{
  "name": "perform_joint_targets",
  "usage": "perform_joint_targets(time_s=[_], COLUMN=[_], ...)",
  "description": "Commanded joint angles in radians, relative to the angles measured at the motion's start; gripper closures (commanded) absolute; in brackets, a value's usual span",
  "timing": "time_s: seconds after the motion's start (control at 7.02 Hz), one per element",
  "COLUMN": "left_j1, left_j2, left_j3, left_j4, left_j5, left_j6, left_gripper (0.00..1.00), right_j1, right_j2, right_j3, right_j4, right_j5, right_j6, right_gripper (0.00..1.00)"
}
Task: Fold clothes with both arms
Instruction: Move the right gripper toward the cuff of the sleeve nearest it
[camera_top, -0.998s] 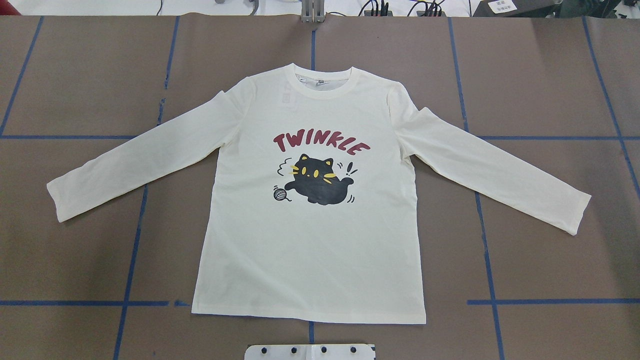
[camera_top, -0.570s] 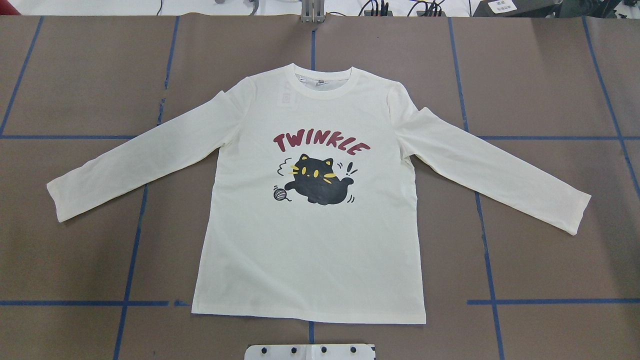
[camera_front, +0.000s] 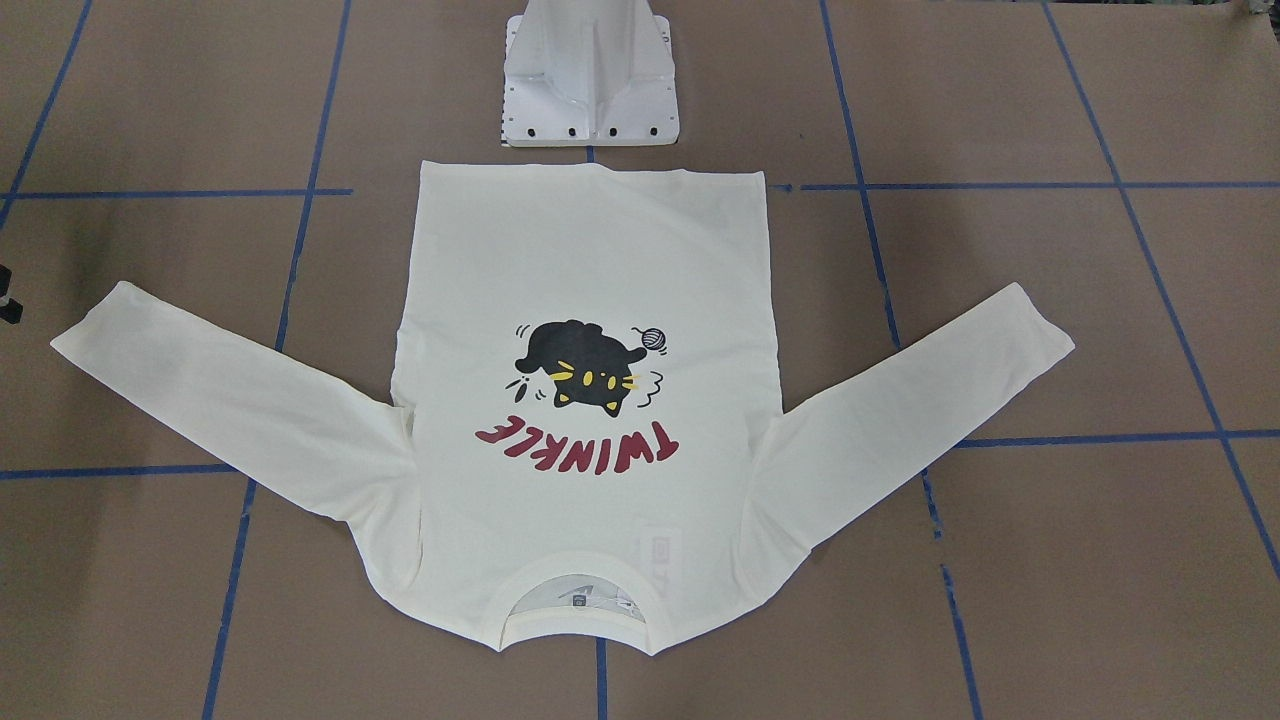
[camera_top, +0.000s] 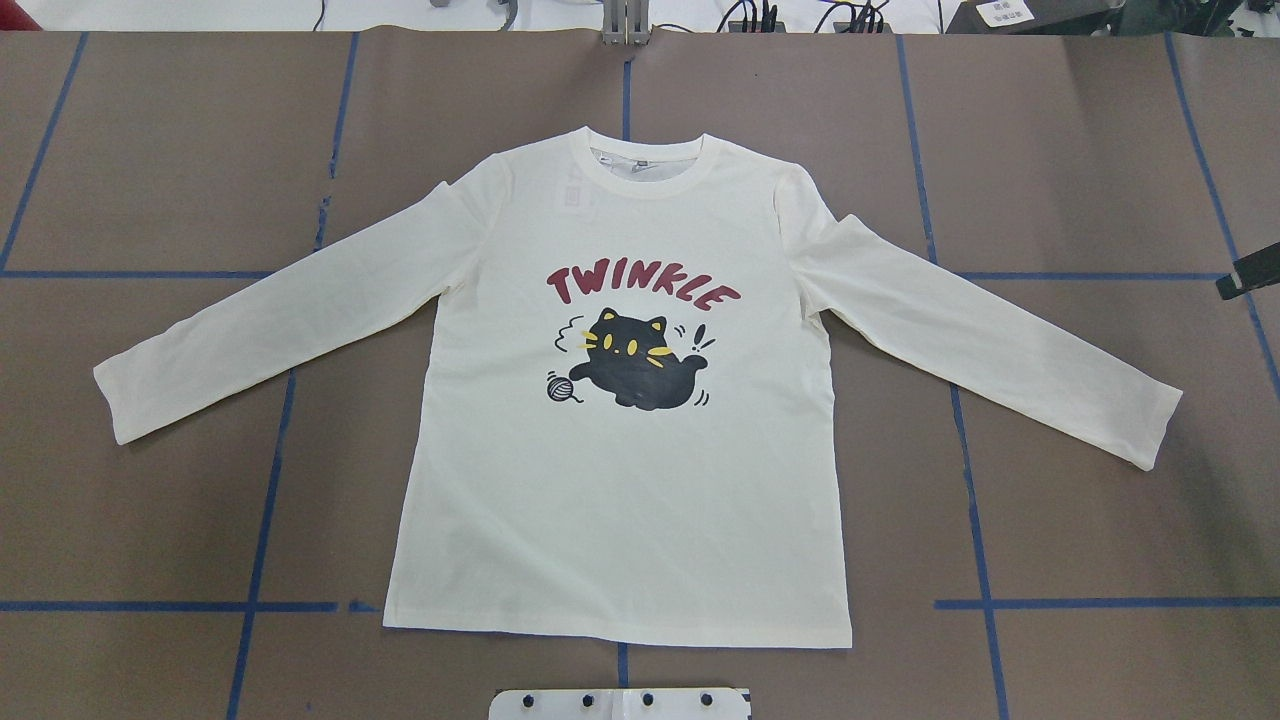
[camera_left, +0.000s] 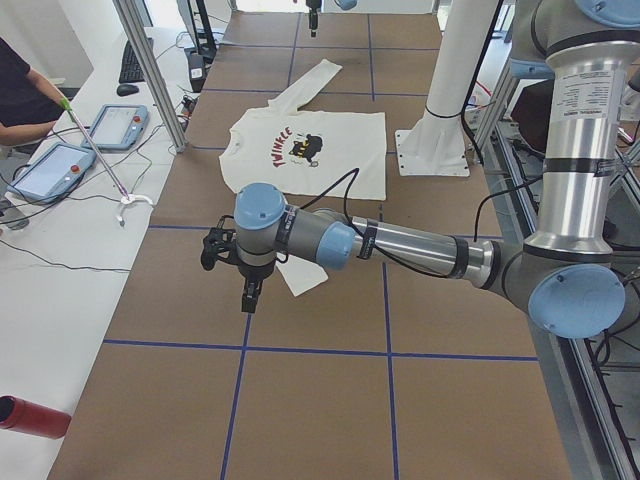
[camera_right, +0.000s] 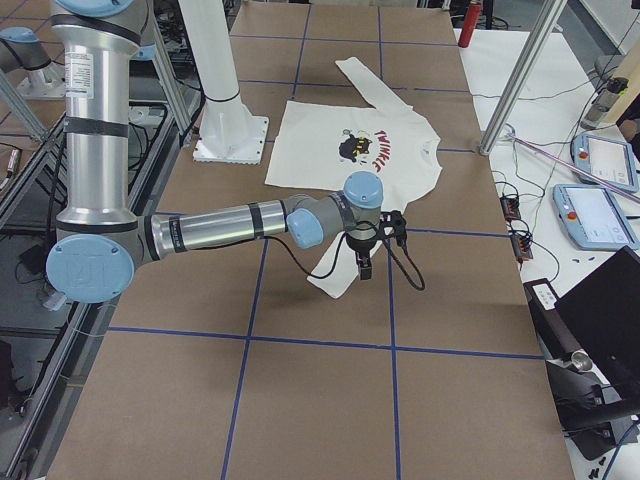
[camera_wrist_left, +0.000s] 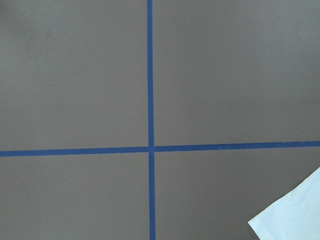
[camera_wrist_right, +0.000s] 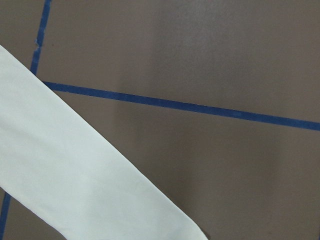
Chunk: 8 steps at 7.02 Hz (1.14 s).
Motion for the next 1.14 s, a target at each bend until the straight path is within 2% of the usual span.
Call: perform_joint_targets(time_s=[0.0,0.29,0.71,1.0], left_j1=[0.002,0.008,0.008,0.008], left_j2=[-0.010,-0.007,-0.001,0.000], left_j3=[-0.004,0.002,0.001,-0.001], left_j4=[-0.043,-0.075,-0.081,-0.081], left_j5=[-0.004,-0.003,-0.004,-0.004], left_j6=[0.000,0.002,0.002,0.003], left_gripper=[0.00,0.00,0.00,0.00], right_j1=[-0.129,-0.244,-0.256,-0.256], right_j2=[-0.088,-0.084,-0.091,-0.093], right_j3=[-0.049,-0.066,-0.170,-0.183], right_j4=[0.338,0.353,0.417,0.416], right_j5=[-0.042,-0.143,-0.150,-0.154], right_j6=[0.330,0.458,0.459,0.459], right_gripper=[0.00,0.00,0.00,0.00])
